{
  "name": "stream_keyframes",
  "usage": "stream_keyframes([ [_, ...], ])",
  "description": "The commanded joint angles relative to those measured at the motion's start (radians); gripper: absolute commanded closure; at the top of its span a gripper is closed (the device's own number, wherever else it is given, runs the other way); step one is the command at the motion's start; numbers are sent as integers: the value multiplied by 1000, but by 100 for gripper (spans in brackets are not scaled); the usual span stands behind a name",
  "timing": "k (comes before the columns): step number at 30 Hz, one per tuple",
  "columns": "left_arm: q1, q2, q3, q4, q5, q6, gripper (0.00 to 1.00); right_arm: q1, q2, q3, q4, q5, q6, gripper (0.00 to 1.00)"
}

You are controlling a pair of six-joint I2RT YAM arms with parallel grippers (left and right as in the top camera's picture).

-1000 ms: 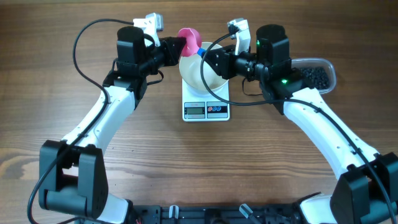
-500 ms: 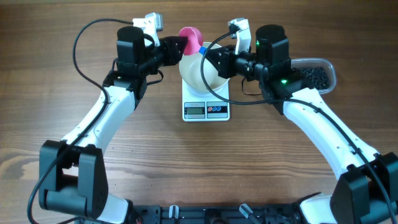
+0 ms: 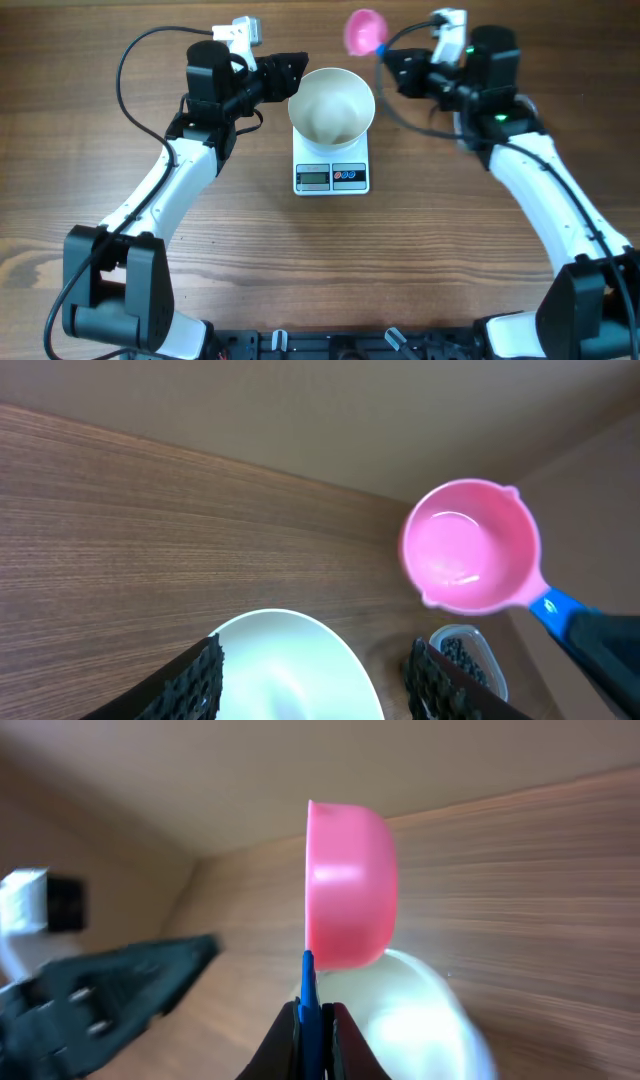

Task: Scoop item into bowl and weigh 150g on scale

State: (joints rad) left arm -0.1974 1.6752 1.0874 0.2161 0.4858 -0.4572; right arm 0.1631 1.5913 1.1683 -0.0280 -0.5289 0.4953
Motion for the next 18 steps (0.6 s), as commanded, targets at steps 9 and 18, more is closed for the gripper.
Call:
stream_keyframes([
  [9,-7,-117,0,-90,60,68,38,-226,-188,63,-276,41,-96,96],
  [18,-141,-294,5,-572,-91,280,47,-331,-289,63,-472,92,-174,96],
])
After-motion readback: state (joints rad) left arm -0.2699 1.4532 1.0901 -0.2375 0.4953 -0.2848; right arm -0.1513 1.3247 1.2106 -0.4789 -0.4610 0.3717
